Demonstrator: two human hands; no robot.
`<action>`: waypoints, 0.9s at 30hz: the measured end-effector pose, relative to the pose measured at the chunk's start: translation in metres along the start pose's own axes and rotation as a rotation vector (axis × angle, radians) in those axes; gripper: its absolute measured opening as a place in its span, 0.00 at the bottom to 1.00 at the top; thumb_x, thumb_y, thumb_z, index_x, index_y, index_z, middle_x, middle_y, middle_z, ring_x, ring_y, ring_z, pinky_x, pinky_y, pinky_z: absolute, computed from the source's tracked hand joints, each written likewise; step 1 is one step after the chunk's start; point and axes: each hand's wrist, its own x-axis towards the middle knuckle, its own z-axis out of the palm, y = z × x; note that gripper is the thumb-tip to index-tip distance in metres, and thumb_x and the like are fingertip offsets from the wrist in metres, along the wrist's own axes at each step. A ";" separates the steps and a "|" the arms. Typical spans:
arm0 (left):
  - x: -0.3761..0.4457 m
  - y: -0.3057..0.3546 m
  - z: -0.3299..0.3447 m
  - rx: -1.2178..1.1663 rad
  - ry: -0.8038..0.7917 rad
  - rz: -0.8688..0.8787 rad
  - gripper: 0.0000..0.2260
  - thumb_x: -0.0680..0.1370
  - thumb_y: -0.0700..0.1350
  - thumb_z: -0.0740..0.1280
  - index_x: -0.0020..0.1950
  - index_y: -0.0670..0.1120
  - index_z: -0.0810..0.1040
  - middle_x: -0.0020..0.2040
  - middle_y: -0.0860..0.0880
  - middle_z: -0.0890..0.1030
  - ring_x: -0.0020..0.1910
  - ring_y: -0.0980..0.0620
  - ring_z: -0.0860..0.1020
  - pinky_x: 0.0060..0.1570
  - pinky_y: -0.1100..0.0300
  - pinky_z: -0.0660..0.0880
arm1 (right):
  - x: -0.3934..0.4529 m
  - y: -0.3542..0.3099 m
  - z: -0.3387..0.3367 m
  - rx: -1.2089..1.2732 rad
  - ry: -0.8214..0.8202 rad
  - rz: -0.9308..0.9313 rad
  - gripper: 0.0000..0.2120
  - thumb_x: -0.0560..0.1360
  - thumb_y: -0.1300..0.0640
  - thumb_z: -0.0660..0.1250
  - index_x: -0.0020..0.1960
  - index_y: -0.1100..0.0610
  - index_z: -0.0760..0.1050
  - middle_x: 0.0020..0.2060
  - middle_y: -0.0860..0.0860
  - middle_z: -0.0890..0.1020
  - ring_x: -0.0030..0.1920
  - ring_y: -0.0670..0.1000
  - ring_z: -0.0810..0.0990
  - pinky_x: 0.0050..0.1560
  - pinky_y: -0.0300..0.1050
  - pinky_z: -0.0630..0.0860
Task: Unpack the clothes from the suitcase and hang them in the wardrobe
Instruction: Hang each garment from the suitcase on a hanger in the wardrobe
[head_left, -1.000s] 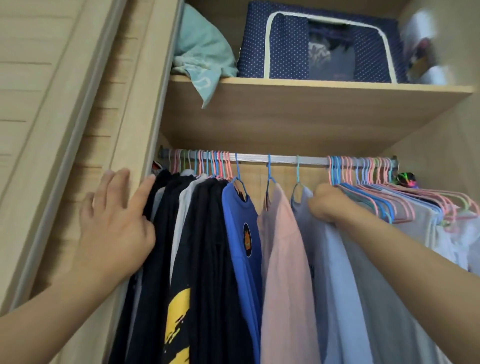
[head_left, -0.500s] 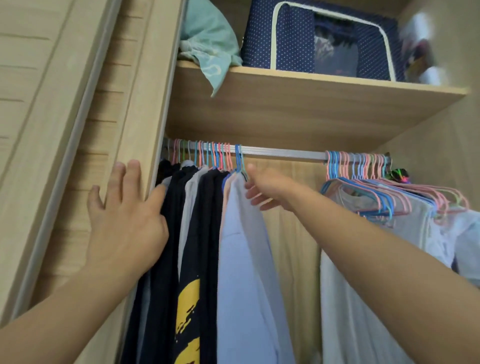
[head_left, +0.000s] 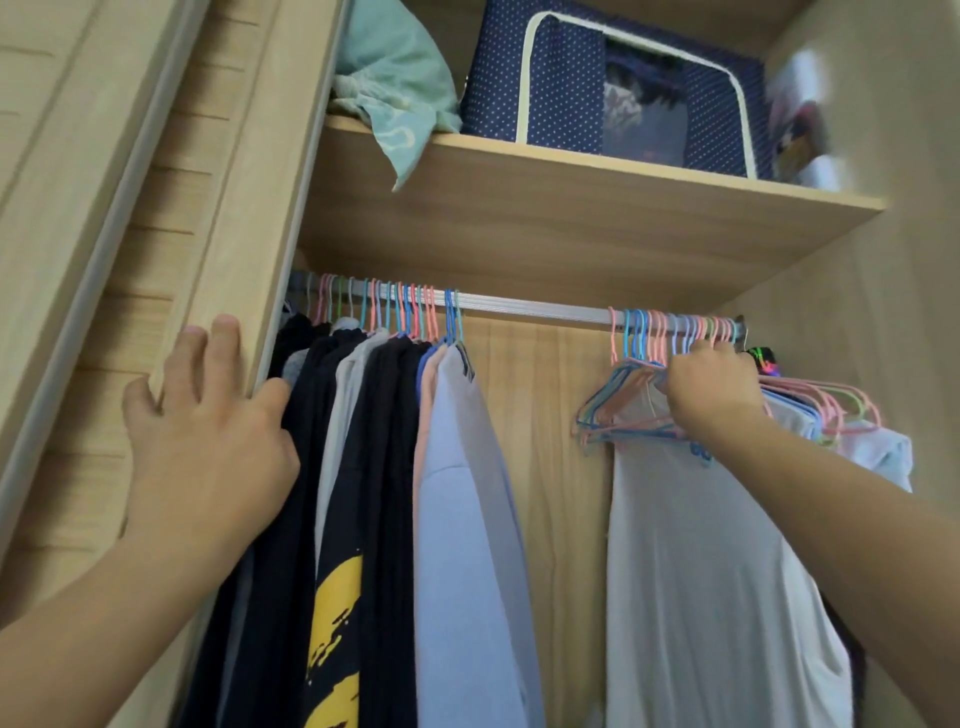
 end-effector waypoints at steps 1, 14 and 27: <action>0.000 0.000 0.000 0.000 -0.003 0.002 0.13 0.67 0.42 0.61 0.46 0.39 0.80 0.77 0.33 0.61 0.75 0.32 0.59 0.61 0.32 0.64 | 0.001 -0.003 -0.002 0.041 -0.013 0.015 0.12 0.79 0.53 0.64 0.59 0.54 0.79 0.58 0.55 0.77 0.59 0.59 0.74 0.54 0.51 0.73; -0.001 -0.004 -0.002 -0.051 -0.043 0.027 0.11 0.69 0.41 0.60 0.45 0.38 0.79 0.77 0.32 0.60 0.75 0.30 0.58 0.58 0.30 0.64 | -0.008 -0.020 -0.022 0.132 0.062 0.003 0.09 0.74 0.63 0.63 0.53 0.57 0.75 0.47 0.53 0.84 0.52 0.57 0.82 0.61 0.52 0.69; -0.066 0.131 -0.089 -0.928 -0.058 0.215 0.18 0.76 0.41 0.62 0.65 0.40 0.77 0.64 0.38 0.74 0.62 0.36 0.73 0.62 0.43 0.69 | -0.260 0.126 -0.047 0.747 -0.056 0.138 0.14 0.84 0.51 0.57 0.42 0.54 0.73 0.35 0.53 0.83 0.39 0.63 0.80 0.37 0.53 0.73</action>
